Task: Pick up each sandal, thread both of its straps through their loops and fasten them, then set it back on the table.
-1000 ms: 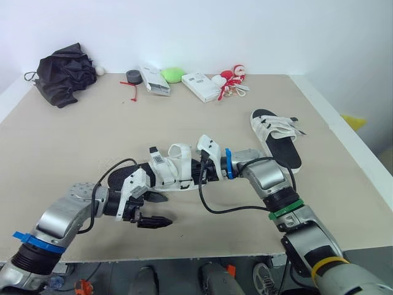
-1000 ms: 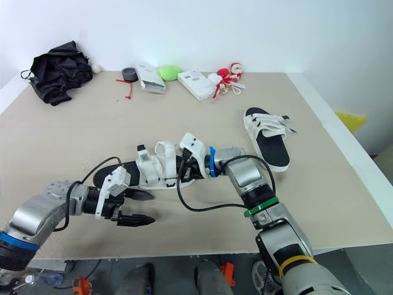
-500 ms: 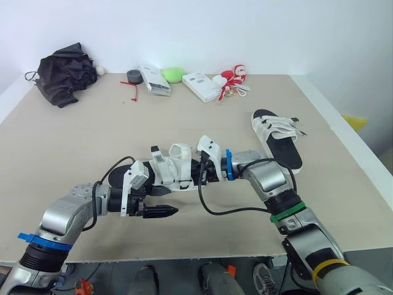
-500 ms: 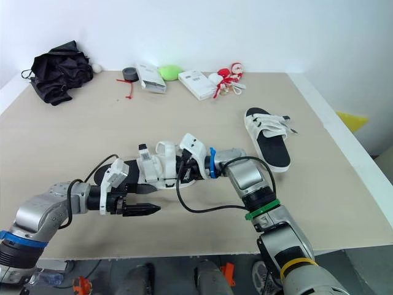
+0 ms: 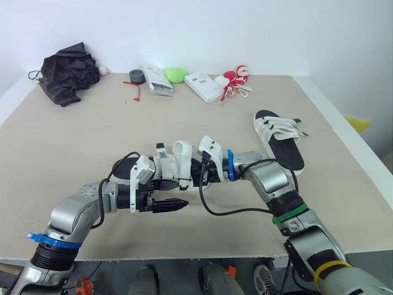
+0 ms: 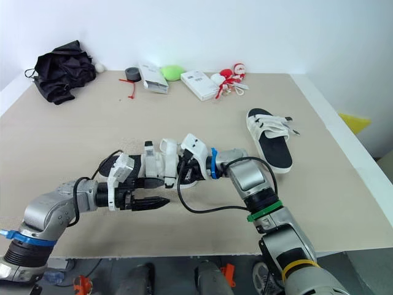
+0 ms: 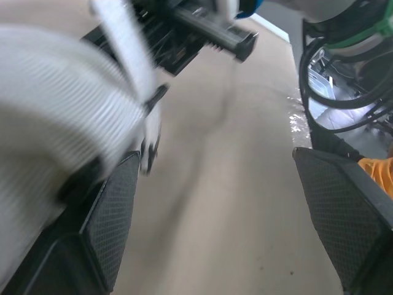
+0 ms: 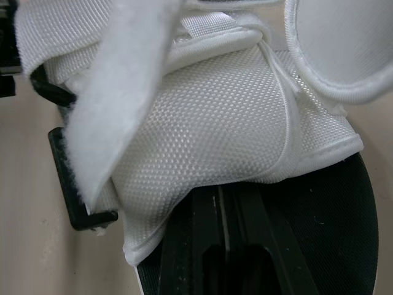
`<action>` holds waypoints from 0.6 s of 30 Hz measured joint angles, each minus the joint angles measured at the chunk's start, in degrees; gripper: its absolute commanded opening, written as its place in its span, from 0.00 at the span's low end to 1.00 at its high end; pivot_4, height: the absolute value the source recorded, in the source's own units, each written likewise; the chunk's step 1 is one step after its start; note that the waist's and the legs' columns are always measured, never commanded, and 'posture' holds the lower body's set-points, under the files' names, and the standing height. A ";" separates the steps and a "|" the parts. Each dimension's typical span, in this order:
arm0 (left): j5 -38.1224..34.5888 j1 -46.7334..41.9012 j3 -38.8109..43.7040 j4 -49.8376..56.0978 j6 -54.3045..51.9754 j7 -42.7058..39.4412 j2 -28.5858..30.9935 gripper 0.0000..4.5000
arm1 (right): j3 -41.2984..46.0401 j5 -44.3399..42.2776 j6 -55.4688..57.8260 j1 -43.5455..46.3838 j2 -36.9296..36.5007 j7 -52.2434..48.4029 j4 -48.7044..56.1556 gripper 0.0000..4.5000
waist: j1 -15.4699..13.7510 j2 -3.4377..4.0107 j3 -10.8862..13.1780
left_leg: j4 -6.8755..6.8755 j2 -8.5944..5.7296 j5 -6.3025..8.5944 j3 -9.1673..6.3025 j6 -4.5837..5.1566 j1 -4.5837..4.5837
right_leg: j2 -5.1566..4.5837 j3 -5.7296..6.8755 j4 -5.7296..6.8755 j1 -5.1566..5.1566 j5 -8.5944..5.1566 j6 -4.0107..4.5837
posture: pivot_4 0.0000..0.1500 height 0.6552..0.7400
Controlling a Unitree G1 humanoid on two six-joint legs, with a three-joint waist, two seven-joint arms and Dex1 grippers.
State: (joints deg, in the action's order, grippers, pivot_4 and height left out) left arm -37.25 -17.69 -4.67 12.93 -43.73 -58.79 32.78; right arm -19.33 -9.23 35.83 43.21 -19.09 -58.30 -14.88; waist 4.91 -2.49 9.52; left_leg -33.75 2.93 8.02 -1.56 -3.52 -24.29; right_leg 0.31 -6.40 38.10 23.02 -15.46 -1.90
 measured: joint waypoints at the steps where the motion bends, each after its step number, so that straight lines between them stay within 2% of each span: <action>1: 0.14 -0.02 -0.07 0.00 0.00 0.15 -0.03 0.91 | 0.00 0.00 0.01 -0.01 0.00 0.03 0.00 0.00 | 0.00 0.00 0.00 | 0.00 0.00 0.00 0.00 0.00 0.00 | 0.00 0.00 0.00 0.01 0.00 0.00 | 1.00 0.98; 14: 2.40 -2.67 -3.65 -0.39 -1.68 3.46 -2.35 0.91 | 0.07 0.00 0.02 -0.04 0.01 0.16 -0.02 0.00 | -0.04 -0.01 0.00 | 0.00 -0.01 0.00 -0.02 0.01 0.00 | 0.03 0.00 0.00 -0.12 0.01 -0.01 | 1.00 0.98; 15: 2.40 -2.82 -3.75 -0.46 -2.03 3.88 -2.51 0.83 | 0.07 0.00 0.02 -0.05 0.02 0.18 -0.02 0.00 | -0.04 -0.01 0.00 | 0.00 -0.01 -0.01 -0.02 0.01 0.00 | 0.03 0.00 0.00 -0.12 0.01 -0.02 | 1.00 0.98; 17: 2.41 -3.20 -3.73 -0.72 -2.80 5.02 -2.67 0.77 | 0.08 0.00 0.02 -0.10 0.05 0.23 -0.01 0.00 | -0.04 -0.01 -0.01 | 0.00 -0.01 -0.01 -0.03 0.01 0.01 | 0.04 0.00 0.00 -0.13 0.02 -0.02 | 1.00 0.98; 18: 2.43 -3.27 -3.73 -0.89 -2.90 5.40 -2.68 0.66 | 0.08 0.00 0.02 -0.11 0.07 0.23 0.00 0.00 | -0.04 -0.01 -0.01 | 0.00 -0.01 -0.01 -0.04 0.01 0.01 | 0.05 0.00 0.00 -0.15 0.02 -0.02 | 1.00 0.98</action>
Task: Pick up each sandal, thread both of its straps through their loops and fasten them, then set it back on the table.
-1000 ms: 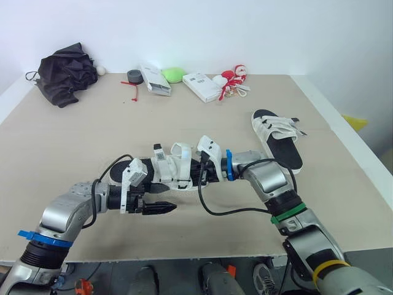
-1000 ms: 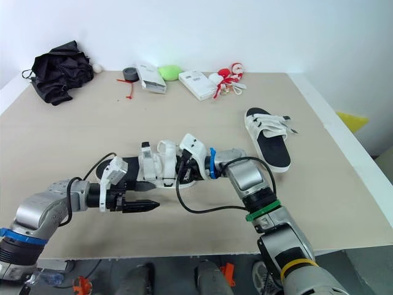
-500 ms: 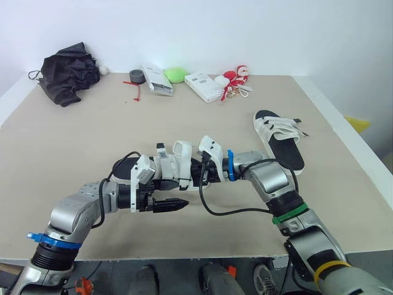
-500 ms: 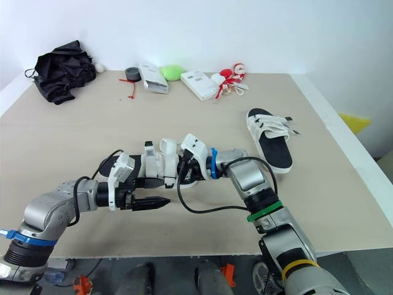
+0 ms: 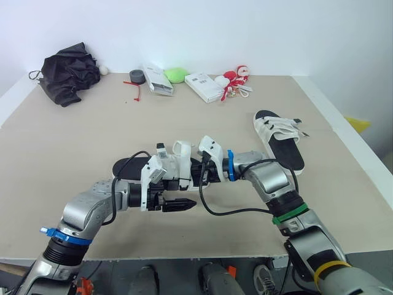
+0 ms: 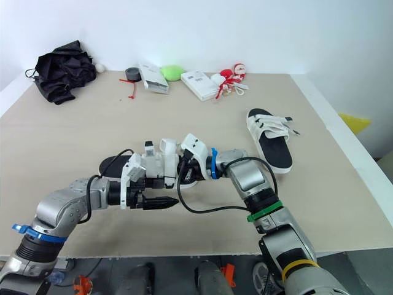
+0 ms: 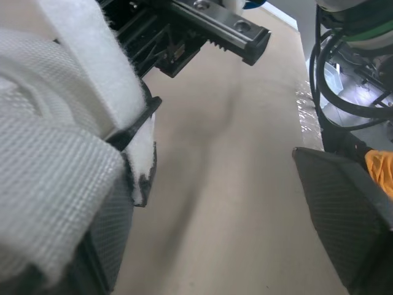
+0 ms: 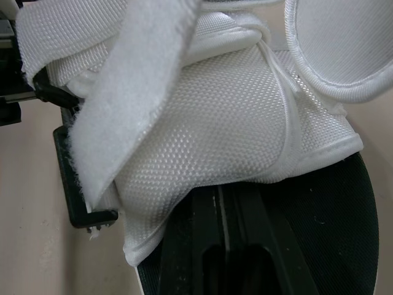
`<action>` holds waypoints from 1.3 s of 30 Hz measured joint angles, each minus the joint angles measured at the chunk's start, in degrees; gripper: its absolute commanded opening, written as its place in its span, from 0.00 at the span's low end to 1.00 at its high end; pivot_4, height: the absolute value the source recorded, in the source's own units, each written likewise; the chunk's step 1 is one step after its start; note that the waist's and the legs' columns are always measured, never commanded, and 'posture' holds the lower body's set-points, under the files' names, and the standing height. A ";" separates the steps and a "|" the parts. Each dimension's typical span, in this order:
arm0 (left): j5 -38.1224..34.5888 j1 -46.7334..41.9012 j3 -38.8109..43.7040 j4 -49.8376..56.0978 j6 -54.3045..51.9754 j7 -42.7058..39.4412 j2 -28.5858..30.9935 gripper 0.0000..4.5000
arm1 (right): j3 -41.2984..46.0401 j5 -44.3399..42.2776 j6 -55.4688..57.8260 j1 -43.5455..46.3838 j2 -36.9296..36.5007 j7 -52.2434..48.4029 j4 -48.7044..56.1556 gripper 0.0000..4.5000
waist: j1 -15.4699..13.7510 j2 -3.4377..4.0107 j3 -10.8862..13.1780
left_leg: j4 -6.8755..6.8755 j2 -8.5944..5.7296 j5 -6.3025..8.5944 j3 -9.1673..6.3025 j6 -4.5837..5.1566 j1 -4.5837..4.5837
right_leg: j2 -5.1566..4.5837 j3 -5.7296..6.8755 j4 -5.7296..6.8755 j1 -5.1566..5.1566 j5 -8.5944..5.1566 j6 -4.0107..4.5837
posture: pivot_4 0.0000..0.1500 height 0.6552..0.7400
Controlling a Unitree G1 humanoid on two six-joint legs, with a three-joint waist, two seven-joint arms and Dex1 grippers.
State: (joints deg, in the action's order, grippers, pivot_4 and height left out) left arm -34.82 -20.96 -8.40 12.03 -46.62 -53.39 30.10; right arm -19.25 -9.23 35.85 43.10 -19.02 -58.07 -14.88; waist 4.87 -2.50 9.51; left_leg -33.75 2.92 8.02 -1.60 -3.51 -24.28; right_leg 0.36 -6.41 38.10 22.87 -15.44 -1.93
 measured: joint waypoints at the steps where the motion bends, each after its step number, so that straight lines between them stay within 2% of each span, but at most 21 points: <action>1: 0.09 -0.02 0.01 -0.20 -0.03 0.41 0.02 0.58 | 0.00 0.00 0.00 -0.02 0.00 0.00 0.02 0.00 | 0.00 0.00 0.00 | 0.00 0.00 0.00 0.00 0.00 0.00 | 0.00 0.00 0.00 -0.03 0.00 0.00 | 1.00 0.98; 4: 0.68 -0.13 0.06 -0.34 -0.62 1.33 0.58 0.32 | 0.03 -0.01 0.00 -0.05 0.00 -0.02 0.06 0.00 | 0.00 0.00 0.00 | 0.00 0.01 0.00 -0.01 0.00 0.00 | 0.02 0.00 0.00 -0.07 0.00 0.00 | 1.00 0.98; 5: 0.74 -0.17 0.13 -0.41 -0.90 1.58 0.70 0.20 | 0.04 -0.01 0.00 -0.05 0.00 -0.02 0.06 0.00 | 0.00 0.00 0.00 | 0.00 0.01 0.00 -0.02 0.00 0.00 | 0.02 0.00 0.00 -0.06 0.00 0.00 | 1.00 0.98; 6: 0.86 -0.18 0.17 -0.47 -1.03 1.74 0.78 0.16 | 0.05 -0.01 0.00 -0.05 0.00 -0.02 0.05 0.00 | 0.00 0.00 0.00 | 0.00 0.01 0.00 -0.01 0.00 0.00 | 0.02 0.00 0.00 -0.06 0.00 0.00 | 1.00 0.98; 7: 1.19 -0.19 0.17 -0.90 -1.07 1.93 0.99 0.02 | 0.05 -0.01 0.00 -0.04 0.03 -0.02 0.05 0.00 | 0.00 0.00 0.00 | 0.00 0.01 0.00 -0.01 0.00 0.00 | 0.01 0.00 0.00 -0.06 0.00 0.00 | 1.00 0.98; 16: 1.55 -0.14 -0.08 -1.07 -1.90 1.59 1.99 0.02 | 0.05 -0.01 -0.01 -0.01 0.19 -0.02 0.04 0.00 | 0.03 0.00 0.00 | 0.00 0.05 0.00 -0.01 -0.01 0.00 | 0.06 0.00 0.00 -0.06 0.00 0.00 | 1.00 0.98; 20: -4.36 1.61 -0.61 5.10 -8.17 -4.17 7.60 0.02 | 0.04 -0.04 -0.02 0.01 0.46 -0.12 0.05 0.00 | 0.23 0.00 0.01 | 0.01 0.10 0.04 -0.01 -0.06 -0.01 | 0.09 -0.01 0.02 -0.01 -0.02 0.02 | 1.00 0.98; 22: -10.07 2.30 -0.55 10.03 -12.83 -8.93 12.48 0.02 | 0.06 -0.04 -0.02 0.00 0.43 -0.12 0.02 0.00 | 0.24 0.00 0.01 | 0.01 0.13 0.06 -0.04 -0.08 0.00 | 0.12 0.00 0.02 0.17 -0.05 0.07 | 1.00 0.98; 27: -12.97 0.58 0.31 12.63 -16.33 -10.84 18.25 0.02 | 0.05 -0.05 -0.06 0.27 0.45 -0.42 0.02 0.00 | 0.24 0.00 0.01 | 0.01 0.13 0.10 -0.03 -0.14 0.02 | 0.12 0.00 0.01 0.20 -0.11 0.11 | 1.00 0.98; 29: -14.27 -0.96 0.63 13.39 -17.33 -11.14 18.63 0.02 | 0.03 -0.14 -0.07 0.35 0.49 -0.77 0.02 0.00 | 0.30 0.00 0.00 | 0.01 0.15 0.18 0.00 -0.16 0.02 | 0.12 0.00 0.01 0.20 -0.15 0.12 | 1.00 0.98; 31: -18.01 -3.32 2.68 12.78 -18.80 -9.83 14.95 0.02 | 0.02 -0.30 -0.10 0.42 0.48 -1.08 0.01 0.00 | 0.33 0.00 0.01 | 0.01 0.21 0.24 0.01 -0.14 0.00 | 0.19 0.01 0.02 0.13 -0.17 0.11 | 1.00 0.98; 32: -20.00 -4.63 4.28 11.31 -19.42 -8.01 11.92 0.02 | 0.04 -0.30 -0.10 0.45 0.39 -1.08 -0.02 0.00 | 0.25 0.01 0.00 | 0.01 0.24 0.25 0.00 -0.14 -0.01 | 0.22 0.02 0.04 0.05 -0.17 0.09 | 1.00 0.98; 33: -23.24 -7.50 7.10 7.67 -20.38 -2.96 5.62 0.02 | 0.01 -0.29 -0.11 0.63 0.52 -0.94 -0.29 0.00 | 0.11 0.00 0.00 | -0.02 0.26 0.24 -0.03 -0.12 -0.02 | 0.28 0.03 0.04 -0.03 -0.12 0.04 | 1.00 0.98; 34: -24.08 -8.04 7.49 6.92 -20.89 -1.80 4.70 0.02 | 0.01 -0.29 -0.15 0.64 0.56 -0.89 -0.29 0.00 | 0.19 -0.02 0.02 | -0.04 0.30 0.24 -0.03 -0.12 -0.02 | 0.32 0.02 0.06 -0.01 -0.09 0.03 | 1.00 0.98; 35: -25.45 -9.32 9.00 4.69 -21.59 1.52 2.19 0.02 | 0.01 -0.29 -0.21 0.67 0.60 -0.88 -0.40 0.00 | 0.20 -0.01 0.02 | -0.06 0.29 0.23 -0.04 -0.11 -0.02 | 0.32 0.02 0.09 -0.04 0.05 -0.20 | 1.00 0.98; 36: -27.43 -12.19 12.40 -0.83 -23.95 9.27 -2.61 0.02 | 0.12 -0.32 -0.23 0.74 0.56 -0.90 -0.78 0.00 | 0.07 0.00 0.01 | -0.08 0.29 0.22 -0.12 -0.10 -0.01 | 0.36 0.02 0.09 -0.08 0.09 -0.28 | 1.00 0.98; 37: -27.75 -12.42 12.67 -1.47 -24.22 9.99 -2.87 0.02 | 0.17 -0.44 -0.24 0.81 0.58 -0.91 -0.92 0.00 | 0.10 -0.01 0.01 | -0.10 0.28 0.22 -0.12 -0.09 -0.01 | 0.37 0.03 0.10 -0.08 0.10 -0.29 | 1.00 0.98; 39: -27.55 -15.68 16.59 -9.59 -26.06 19.97 -6.69 0.02 | 0.55 -0.48 -0.28 0.69 0.54 -0.49 -1.30 0.00 | -0.10 0.03 0.01 | -0.21 0.23 0.20 -0.19 -0.06 0.03 | 0.37 0.03 0.10 -0.19 0.15 -0.35 | 1.00 0.98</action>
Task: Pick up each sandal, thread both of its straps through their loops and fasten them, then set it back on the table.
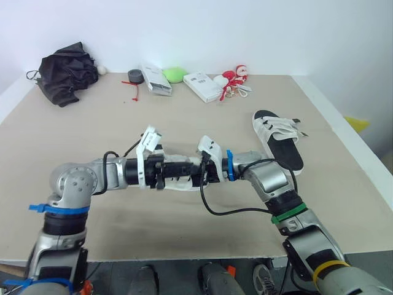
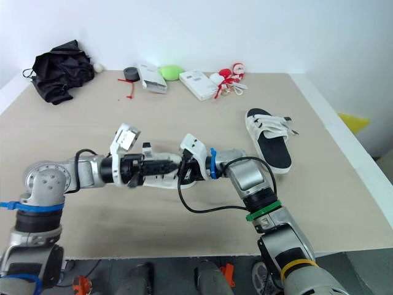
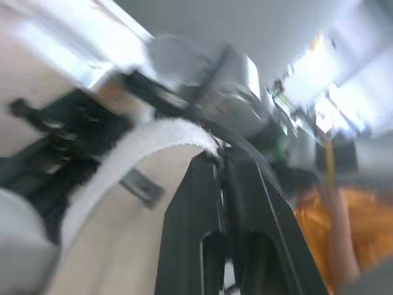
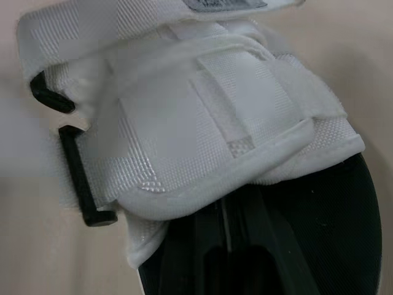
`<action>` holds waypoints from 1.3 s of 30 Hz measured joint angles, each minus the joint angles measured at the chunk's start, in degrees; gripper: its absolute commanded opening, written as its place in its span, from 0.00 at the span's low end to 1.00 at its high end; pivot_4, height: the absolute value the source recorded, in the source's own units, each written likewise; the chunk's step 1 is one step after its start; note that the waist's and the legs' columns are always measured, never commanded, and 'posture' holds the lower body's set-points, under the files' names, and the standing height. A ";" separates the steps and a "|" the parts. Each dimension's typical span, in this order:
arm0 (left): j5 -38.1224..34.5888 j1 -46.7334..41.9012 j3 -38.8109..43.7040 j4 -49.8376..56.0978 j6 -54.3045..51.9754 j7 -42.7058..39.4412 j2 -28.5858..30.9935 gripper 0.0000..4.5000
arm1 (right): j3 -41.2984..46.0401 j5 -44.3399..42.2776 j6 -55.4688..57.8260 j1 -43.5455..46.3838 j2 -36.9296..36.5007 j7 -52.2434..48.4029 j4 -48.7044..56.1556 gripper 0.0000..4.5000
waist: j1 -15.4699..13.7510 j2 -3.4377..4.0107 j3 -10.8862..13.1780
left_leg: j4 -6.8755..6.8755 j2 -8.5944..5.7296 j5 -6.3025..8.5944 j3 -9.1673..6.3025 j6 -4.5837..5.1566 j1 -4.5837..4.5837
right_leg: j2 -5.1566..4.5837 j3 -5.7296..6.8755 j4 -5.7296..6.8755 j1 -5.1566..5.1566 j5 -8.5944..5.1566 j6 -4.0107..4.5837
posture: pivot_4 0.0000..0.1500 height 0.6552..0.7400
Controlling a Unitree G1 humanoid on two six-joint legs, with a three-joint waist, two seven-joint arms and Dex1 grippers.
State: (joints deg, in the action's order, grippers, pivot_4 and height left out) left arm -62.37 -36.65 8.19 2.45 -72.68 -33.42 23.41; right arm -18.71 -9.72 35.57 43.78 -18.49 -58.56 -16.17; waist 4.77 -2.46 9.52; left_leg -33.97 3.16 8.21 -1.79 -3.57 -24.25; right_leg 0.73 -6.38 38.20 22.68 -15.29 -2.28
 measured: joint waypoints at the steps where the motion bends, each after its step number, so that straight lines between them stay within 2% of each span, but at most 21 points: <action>1: 0.63 -0.74 1.04 -2.41 -0.28 2.64 -0.38 0.02 | 0.00 0.00 -0.04 -0.01 0.09 0.20 -0.04 0.00 | 0.04 -0.01 0.00 | -0.04 -0.02 0.00 0.00 0.00 -0.01 | 0.00 -0.02 -0.01 0.00 0.07 0.01 | 1.00 0.98; 5: 1.13 -1.62 5.04 -9.92 -2.53 9.43 -1.46 0.02 | 0.10 -0.01 -0.21 -0.20 0.02 0.22 -0.03 0.00 | 0.05 -0.01 0.00 | -0.09 -0.08 0.00 0.00 -0.01 -0.01 | -0.03 -0.06 -0.02 -0.03 0.08 -0.05 | 1.00 0.98; 9: 0.59 -3.34 6.70 -13.32 -5.10 11.14 -2.50 0.02 | 0.14 0.00 -0.22 -0.28 0.02 0.40 -0.03 0.00 | 0.03 -0.02 -0.01 | -0.09 -0.10 -0.02 -0.05 -0.04 0.00 | -0.03 -0.04 -0.02 -0.05 0.10 -0.06 | 1.00 0.98; 22: 1.47 -10.04 6.24 -21.28 -9.58 5.55 -3.57 0.02 | 0.24 -0.01 -0.21 -0.34 -0.13 0.36 -0.02 0.00 | 0.04 -0.02 -0.02 | -0.10 -0.16 -0.04 -0.11 -0.09 0.01 | -0.06 -0.03 -0.03 -0.12 0.10 -0.09 | 1.00 0.98; 30: 1.27 -12.79 10.54 -29.26 -10.34 5.59 -4.77 0.02 | 0.35 -0.01 -0.21 -0.48 -0.13 0.37 0.07 0.00 | 0.04 -0.02 -0.02 | -0.09 -0.17 -0.04 -0.12 -0.09 0.00 | -0.06 -0.01 -0.03 -0.12 0.10 -0.10 | 1.00 0.98; 35: 6.39 -13.06 9.43 -32.88 -6.91 5.85 -4.78 0.02 | 0.36 -0.01 -0.21 -0.68 -0.12 0.53 0.07 0.00 | 0.04 -0.02 -0.02 | -0.10 -0.18 -0.05 -0.14 -0.11 0.01 | -0.07 -0.01 -0.03 -0.13 0.11 -0.11 | 1.00 0.98; 37: 8.59 -13.06 7.62 -32.88 -5.27 5.37 -4.78 0.16 | 0.35 -0.01 -0.21 -0.79 -0.12 0.84 0.11 0.00 | 0.05 -0.02 -0.03 | -0.09 -0.19 -0.06 -0.14 -0.12 0.05 | -0.09 -0.01 -0.03 -0.18 0.11 -0.11 | 1.00 0.98; 38: 9.05 -13.06 7.40 -32.88 -4.65 5.38 -4.78 0.17 | 0.35 -0.01 -0.21 -0.83 -0.12 0.93 0.15 0.00 | 0.05 -0.02 -0.03 | -0.10 -0.19 -0.06 -0.14 -0.13 0.05 | -0.09 -0.01 -0.03 -0.19 0.11 -0.11 | 1.00 0.98; 39: 11.89 -13.05 6.43 -33.56 -1.91 5.50 -4.65 0.32 | 0.35 -0.01 -0.21 -1.02 -0.12 1.06 0.25 0.00 | 0.04 0.04 -0.09 | -0.10 -0.20 -0.06 -0.14 -0.13 0.06 | -0.11 -0.01 -0.04 -0.21 0.10 -0.08 | 1.00 0.98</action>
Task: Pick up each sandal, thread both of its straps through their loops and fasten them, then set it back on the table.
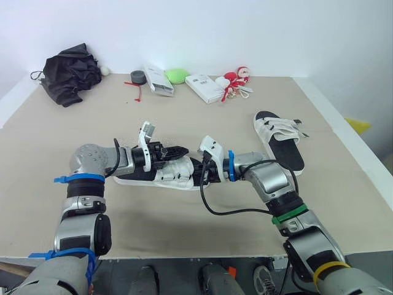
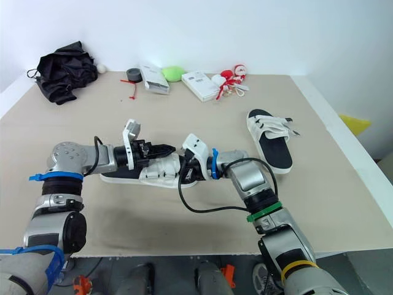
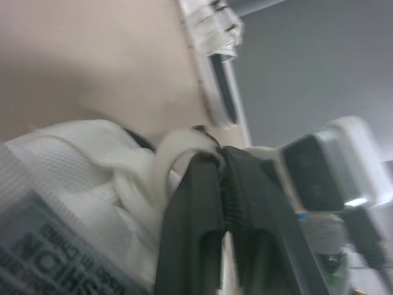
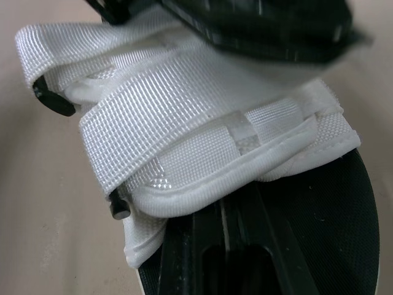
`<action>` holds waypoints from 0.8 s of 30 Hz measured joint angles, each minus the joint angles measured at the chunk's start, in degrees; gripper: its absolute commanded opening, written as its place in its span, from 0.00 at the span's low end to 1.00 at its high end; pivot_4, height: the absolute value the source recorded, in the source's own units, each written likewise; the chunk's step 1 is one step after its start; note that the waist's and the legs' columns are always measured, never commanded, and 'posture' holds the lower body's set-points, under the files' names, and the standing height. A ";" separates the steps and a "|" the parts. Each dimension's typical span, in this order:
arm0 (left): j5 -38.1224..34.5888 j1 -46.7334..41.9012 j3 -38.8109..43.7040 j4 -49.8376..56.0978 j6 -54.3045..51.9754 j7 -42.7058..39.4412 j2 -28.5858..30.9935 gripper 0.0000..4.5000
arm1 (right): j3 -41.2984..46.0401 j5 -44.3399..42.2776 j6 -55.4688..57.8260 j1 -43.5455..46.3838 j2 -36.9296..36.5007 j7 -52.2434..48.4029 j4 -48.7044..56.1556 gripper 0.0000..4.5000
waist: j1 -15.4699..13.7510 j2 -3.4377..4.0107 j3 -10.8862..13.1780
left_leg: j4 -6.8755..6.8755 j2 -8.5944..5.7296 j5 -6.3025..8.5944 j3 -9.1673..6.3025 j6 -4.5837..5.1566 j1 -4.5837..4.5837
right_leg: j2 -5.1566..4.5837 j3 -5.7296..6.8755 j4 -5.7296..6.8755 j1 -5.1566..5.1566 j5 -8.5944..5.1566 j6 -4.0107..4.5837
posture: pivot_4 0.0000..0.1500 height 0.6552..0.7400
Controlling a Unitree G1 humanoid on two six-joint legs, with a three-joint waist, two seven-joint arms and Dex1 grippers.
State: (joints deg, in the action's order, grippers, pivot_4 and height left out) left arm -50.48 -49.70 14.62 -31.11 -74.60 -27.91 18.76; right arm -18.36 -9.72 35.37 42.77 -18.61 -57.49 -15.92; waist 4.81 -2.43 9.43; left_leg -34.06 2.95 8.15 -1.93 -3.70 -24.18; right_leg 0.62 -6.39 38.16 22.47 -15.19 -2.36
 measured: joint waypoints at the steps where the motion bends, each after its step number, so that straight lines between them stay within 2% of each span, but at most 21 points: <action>1: 0.89 0.00 -0.21 -0.47 0.82 0.04 0.02 0.39 | 0.01 0.00 0.00 -0.02 -0.02 0.00 0.03 0.00 | 0.00 0.01 -0.02 | 0.00 -0.01 0.00 0.00 0.00 0.00 | -0.01 0.00 0.00 0.00 -0.02 0.03 | 1.00 0.98; 3: 1.91 -0.19 -0.72 -1.32 2.63 -0.37 -0.06 0.48 | 0.00 0.00 0.00 -0.13 -0.02 -0.01 0.12 0.00 | 0.00 -0.01 -0.15 | 0.01 -0.01 0.00 0.00 0.00 0.00 | -0.01 0.00 -0.02 -0.02 -0.04 -0.01 | 1.00 0.98; 4: 2.57 -0.45 -0.89 -1.53 3.20 -0.34 -0.13 0.58 | 0.00 0.00 0.02 -0.18 -0.03 0.02 0.12 0.00 | -0.01 0.01 -0.22 | 0.01 -0.01 0.01 0.00 -0.01 0.01 | -0.01 0.00 -0.02 -0.03 -0.05 -0.02 | 1.00 0.98; 16: 5.51 -2.33 0.46 -3.87 5.16 0.40 -0.83 0.58 | -0.02 0.00 0.03 -0.50 -0.07 0.32 0.47 0.00 | 0.01 0.30 -0.45 | 0.03 -0.04 0.03 -0.03 -0.03 0.02 | -0.02 0.01 -0.04 -0.05 -0.08 -0.07 | 1.00 0.98; 19: 5.06 -3.95 5.45 -6.28 6.18 4.82 -2.32 0.58 | -0.11 -0.01 0.03 -0.32 -0.07 0.15 0.48 0.00 | -0.01 0.30 -0.44 | 0.03 -0.04 0.03 -0.03 -0.02 -0.01 | -0.02 0.01 -0.04 -0.01 -0.08 -0.08 | 1.00 0.98; 24: -0.01 -6.15 13.74 -5.89 4.65 9.37 -3.02 0.58 | -0.09 -0.03 0.02 -0.26 -0.10 -0.09 0.55 0.00 | -0.02 0.25 -0.37 | 0.05 -0.03 0.03 -0.03 -0.02 -0.08 | -0.02 0.02 -0.04 0.04 -0.06 -0.11 | 1.00 0.98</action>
State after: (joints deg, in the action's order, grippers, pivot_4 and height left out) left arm -50.50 -55.85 28.36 -37.01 -69.94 -18.54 15.74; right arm -18.45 -9.75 35.39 42.51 -18.71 -57.58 -15.37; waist 4.79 -2.18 9.06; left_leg -34.01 2.93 8.18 -1.96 -3.73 -24.26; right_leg 0.61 -6.37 38.12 22.51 -15.25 -2.47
